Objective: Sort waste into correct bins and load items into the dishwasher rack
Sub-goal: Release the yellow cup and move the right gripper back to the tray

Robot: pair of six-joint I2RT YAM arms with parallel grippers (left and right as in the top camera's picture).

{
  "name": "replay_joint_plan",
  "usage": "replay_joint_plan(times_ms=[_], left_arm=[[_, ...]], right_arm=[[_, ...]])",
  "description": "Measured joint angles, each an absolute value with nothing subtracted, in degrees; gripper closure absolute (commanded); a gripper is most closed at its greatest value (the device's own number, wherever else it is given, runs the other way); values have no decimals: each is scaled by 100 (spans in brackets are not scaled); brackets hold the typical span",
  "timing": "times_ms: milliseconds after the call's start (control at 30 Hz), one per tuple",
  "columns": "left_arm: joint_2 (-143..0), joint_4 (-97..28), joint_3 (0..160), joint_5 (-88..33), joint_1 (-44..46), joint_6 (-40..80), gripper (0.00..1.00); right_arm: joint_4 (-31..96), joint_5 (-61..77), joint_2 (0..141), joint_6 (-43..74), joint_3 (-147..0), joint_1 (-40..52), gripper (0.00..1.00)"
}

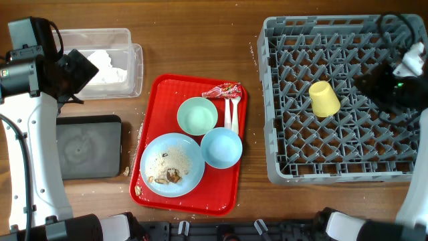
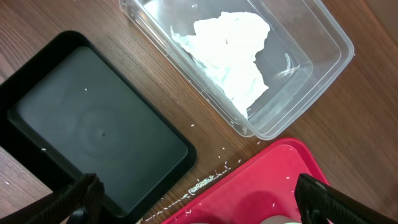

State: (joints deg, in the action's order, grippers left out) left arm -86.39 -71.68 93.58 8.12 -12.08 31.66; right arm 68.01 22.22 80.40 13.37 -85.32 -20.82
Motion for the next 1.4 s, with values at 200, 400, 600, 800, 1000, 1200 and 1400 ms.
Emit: replay_joint_plan(times_ms=[200,400,600,800,1000,1200,1400], left_arm=[[-8639,-7168,9358,812,-1208,3166,0],[-8639,-7168,9358,812,-1208,3166,0],[-8639,-7168,9358,812,-1208,3166,0],[-8639,-7168,9358,812,-1208,3166,0],[-8639,-7170,9358,812,-1208,3166,0],[-8639,-7168,9358,812,-1208,3166,0],[-8639,-7168,9358,812,-1208,3166,0]], right_arm=[[6025,1914,8237,1518,-8532,-897,96],[5411,1653,9649,1706,-8527,-554,96],[5852,698,10250,1994,-8499,-554,96],[6285,12,10269,2305,-8556,-554,96],[7061,-414,10200,2589,-8624,-582,96],[7157,169,8952,2502,-8628,-558,96],[7054,740,7979,2421,-8630,-209,96]])
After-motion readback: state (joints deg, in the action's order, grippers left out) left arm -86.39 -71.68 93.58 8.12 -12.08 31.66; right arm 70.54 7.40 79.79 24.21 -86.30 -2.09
